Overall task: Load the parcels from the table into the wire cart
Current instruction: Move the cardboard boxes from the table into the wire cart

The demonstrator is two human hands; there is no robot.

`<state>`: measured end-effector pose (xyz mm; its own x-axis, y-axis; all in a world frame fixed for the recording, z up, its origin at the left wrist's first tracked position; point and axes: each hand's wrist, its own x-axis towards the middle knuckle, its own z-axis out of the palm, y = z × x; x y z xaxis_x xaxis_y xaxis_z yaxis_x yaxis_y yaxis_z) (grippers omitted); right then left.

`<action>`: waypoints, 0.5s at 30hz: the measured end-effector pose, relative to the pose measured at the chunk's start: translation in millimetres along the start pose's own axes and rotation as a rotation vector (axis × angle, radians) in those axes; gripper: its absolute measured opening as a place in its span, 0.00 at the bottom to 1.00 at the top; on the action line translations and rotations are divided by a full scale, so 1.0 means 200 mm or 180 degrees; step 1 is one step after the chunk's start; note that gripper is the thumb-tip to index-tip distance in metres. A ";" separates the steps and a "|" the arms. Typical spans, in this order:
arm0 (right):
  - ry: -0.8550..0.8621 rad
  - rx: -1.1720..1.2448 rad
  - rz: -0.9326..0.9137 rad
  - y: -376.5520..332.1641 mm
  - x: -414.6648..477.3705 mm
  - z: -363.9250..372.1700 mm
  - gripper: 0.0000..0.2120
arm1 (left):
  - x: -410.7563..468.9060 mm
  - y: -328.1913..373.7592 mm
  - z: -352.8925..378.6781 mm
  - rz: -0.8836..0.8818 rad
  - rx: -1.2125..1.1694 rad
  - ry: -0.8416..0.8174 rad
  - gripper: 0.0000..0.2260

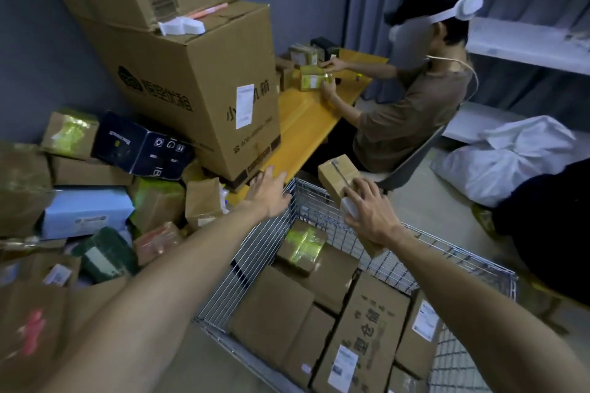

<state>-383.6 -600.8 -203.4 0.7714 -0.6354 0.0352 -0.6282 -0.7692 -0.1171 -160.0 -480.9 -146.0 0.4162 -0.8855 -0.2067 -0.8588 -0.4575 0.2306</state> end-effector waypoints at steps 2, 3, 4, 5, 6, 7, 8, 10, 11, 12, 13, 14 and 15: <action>-0.0075 0.0012 -0.0041 0.07 0.02 0.07 0.28 | 0.08 0.02 0.07 -0.0009 -0.0063 -0.0046 0.23; -0.0102 0.0024 -0.0048 0.09 0.03 0.11 0.28 | 0.12 0.03 0.11 -0.0012 -0.0075 -0.0093 0.24; -0.0153 0.0036 -0.0039 0.11 0.04 0.16 0.29 | 0.15 0.03 0.14 -0.0022 -0.0066 -0.0160 0.24; -0.0257 0.0033 -0.0030 0.13 0.04 0.20 0.29 | 0.18 0.03 0.19 -0.0033 -0.0058 -0.0234 0.24; -0.0361 0.0025 -0.0044 0.14 0.05 0.25 0.30 | 0.20 0.03 0.23 -0.0053 -0.0065 -0.0301 0.24; -0.0447 0.0013 -0.0082 0.16 0.06 0.29 0.31 | 0.23 0.02 0.28 -0.0057 -0.0068 -0.0353 0.24; -0.0521 -0.0006 -0.0119 0.17 0.06 0.32 0.32 | 0.25 0.01 0.32 -0.0051 -0.0064 -0.0392 0.24; -0.0666 -0.0041 -0.0120 0.18 0.08 0.38 0.33 | 0.28 -0.02 0.39 -0.0025 -0.0027 -0.0443 0.24; -0.0728 -0.0060 -0.0104 0.18 0.09 0.40 0.34 | 0.29 -0.04 0.42 -0.0009 -0.0018 -0.0461 0.23; -0.0784 -0.0084 -0.0097 0.18 0.10 0.43 0.34 | 0.30 -0.06 0.46 0.0005 -0.0019 -0.0493 0.23; -0.0820 -0.0112 -0.0107 0.18 0.11 0.45 0.34 | 0.32 -0.09 0.49 0.0034 -0.0010 -0.0523 0.23; -0.0844 -0.0129 -0.0116 0.18 0.13 0.47 0.34 | 0.33 -0.11 0.53 0.0073 0.0000 -0.0539 0.23; -0.0866 -0.0127 -0.0112 0.17 0.14 0.49 0.34 | 0.35 -0.14 0.56 0.0120 0.0003 -0.0544 0.24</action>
<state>-373.0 -638.9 -303.1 0.7882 -0.5709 -0.2298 -0.6000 -0.7959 -0.0810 -140.5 -521.9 -272.4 0.3270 -0.8752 -0.3566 -0.8731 -0.4241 0.2403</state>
